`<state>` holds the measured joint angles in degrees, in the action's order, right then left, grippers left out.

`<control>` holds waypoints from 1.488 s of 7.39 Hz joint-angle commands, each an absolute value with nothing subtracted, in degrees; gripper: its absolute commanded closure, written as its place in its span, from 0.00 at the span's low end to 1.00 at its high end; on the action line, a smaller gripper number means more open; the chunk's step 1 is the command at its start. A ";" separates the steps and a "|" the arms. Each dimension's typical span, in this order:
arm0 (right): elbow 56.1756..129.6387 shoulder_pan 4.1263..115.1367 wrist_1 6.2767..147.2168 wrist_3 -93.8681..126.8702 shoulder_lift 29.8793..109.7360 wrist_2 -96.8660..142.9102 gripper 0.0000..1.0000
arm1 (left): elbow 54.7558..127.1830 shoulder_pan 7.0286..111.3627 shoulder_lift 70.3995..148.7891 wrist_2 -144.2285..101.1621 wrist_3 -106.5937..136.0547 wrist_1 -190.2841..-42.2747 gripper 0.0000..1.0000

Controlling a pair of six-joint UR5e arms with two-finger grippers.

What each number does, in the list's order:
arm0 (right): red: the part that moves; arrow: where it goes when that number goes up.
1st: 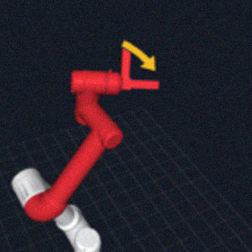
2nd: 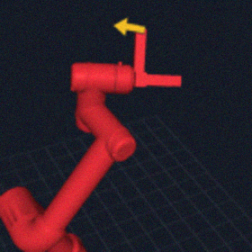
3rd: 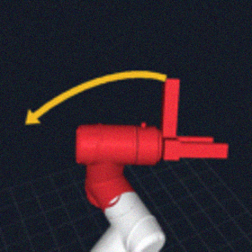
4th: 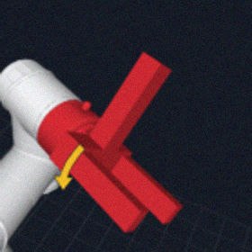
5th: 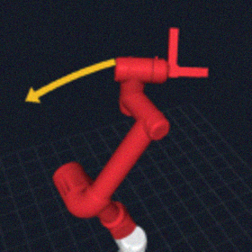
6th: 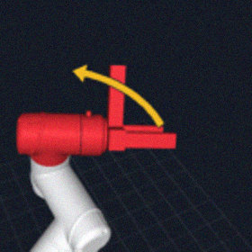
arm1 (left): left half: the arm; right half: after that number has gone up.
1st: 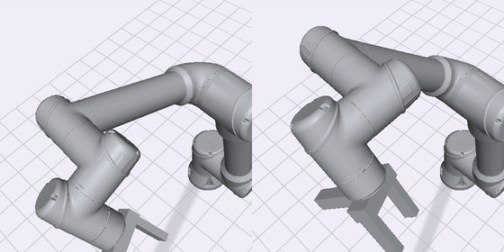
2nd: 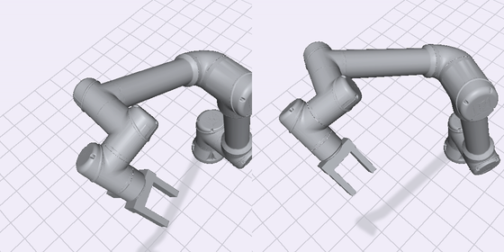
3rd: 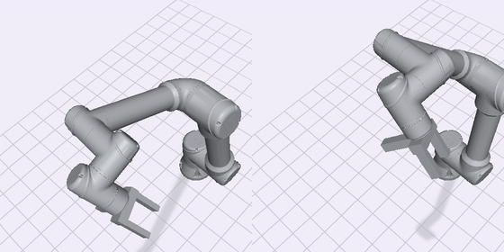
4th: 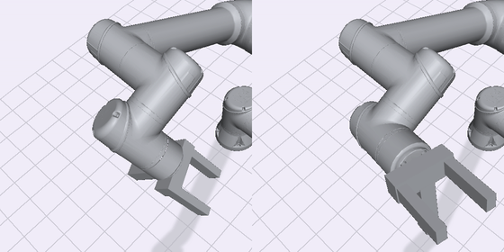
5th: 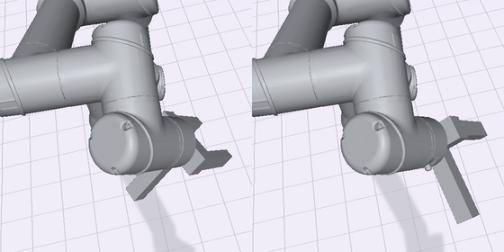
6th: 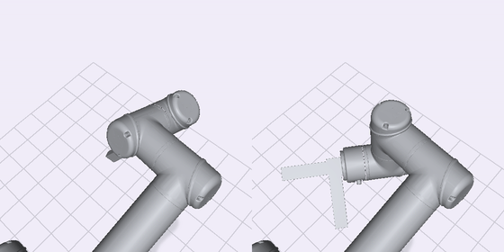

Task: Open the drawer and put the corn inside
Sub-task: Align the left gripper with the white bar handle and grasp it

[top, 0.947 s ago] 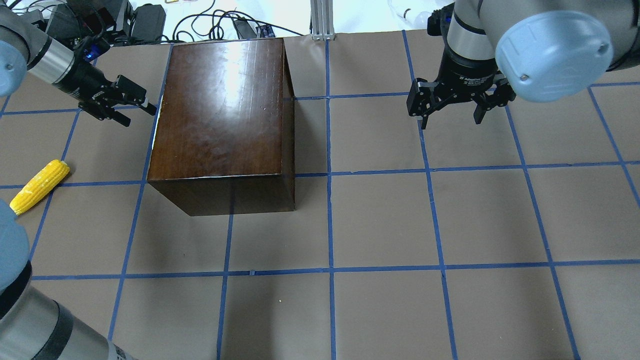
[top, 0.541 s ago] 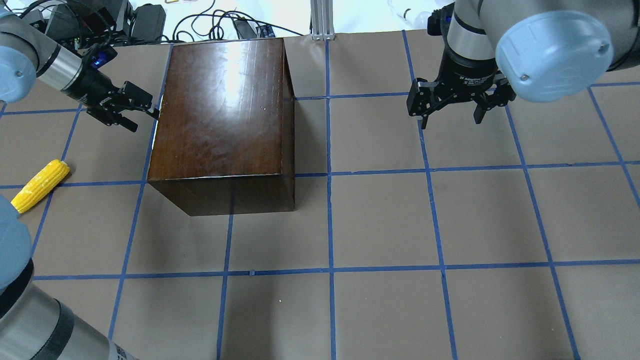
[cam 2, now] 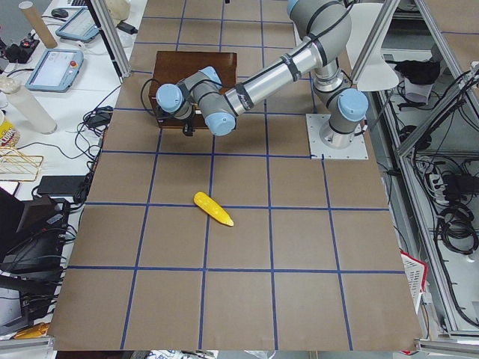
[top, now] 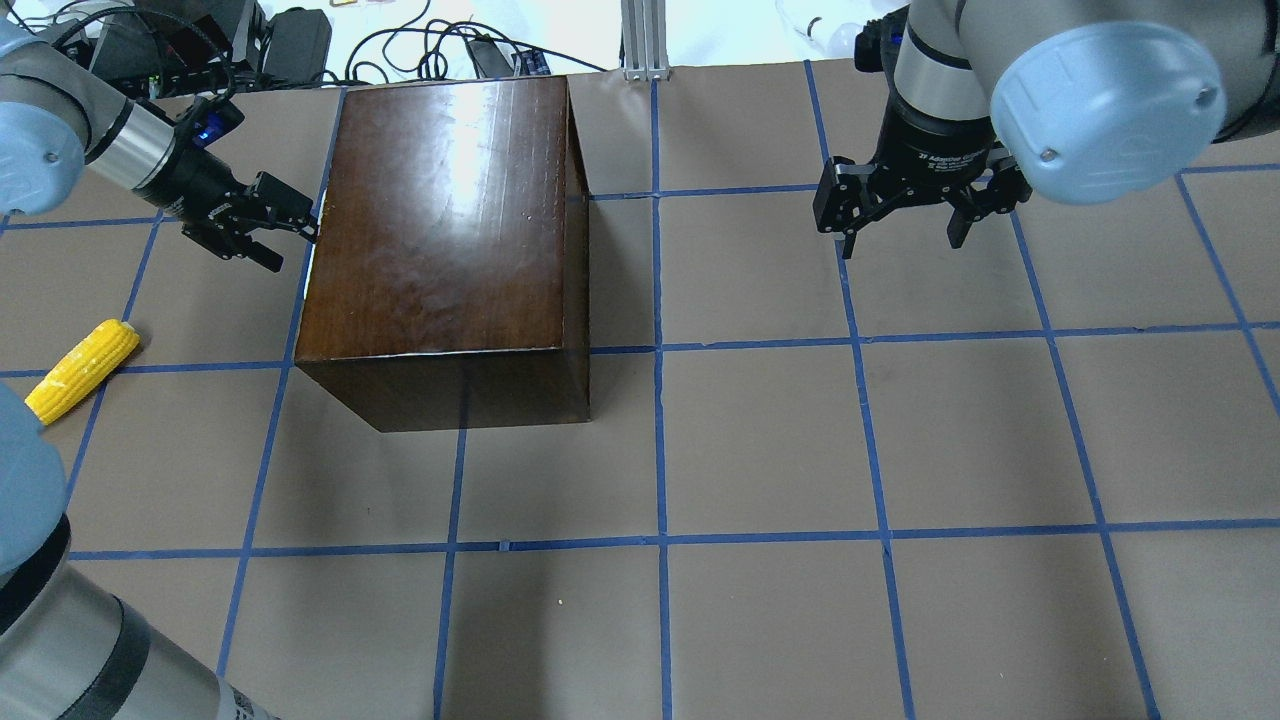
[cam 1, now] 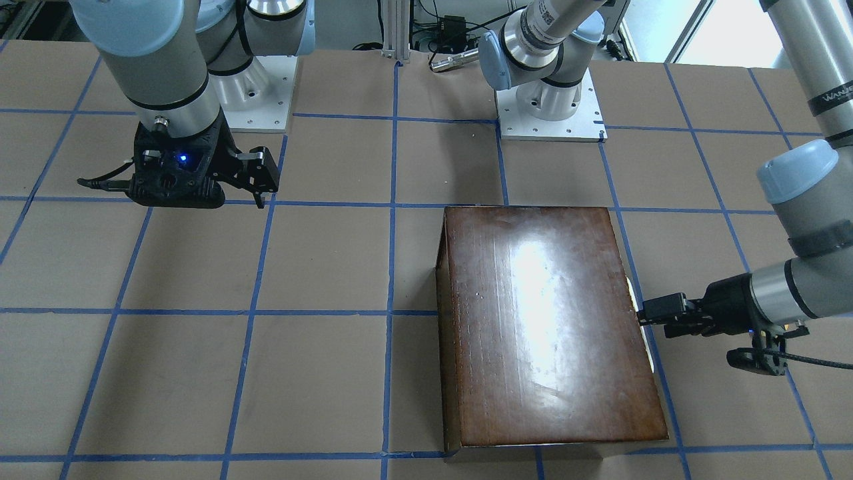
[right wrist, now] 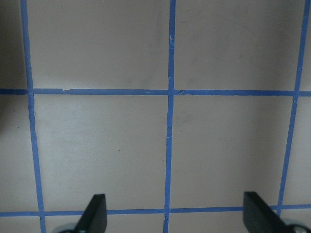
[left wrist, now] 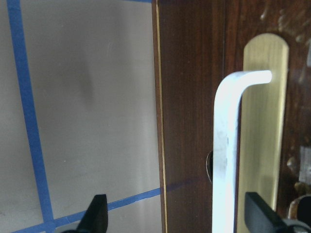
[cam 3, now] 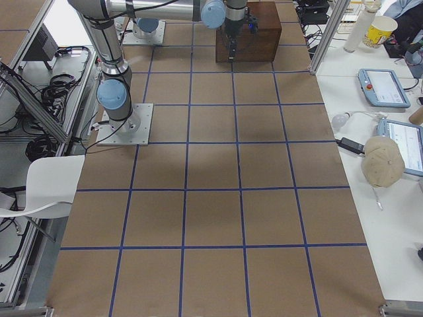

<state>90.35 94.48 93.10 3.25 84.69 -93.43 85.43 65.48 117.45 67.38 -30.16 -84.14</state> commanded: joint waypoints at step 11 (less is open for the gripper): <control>90.35 94.48 93.08 3.25 84.73 -93.43 0.00 | 85.52 64.69 118.04 68.11 -33.49 -80.95 0.00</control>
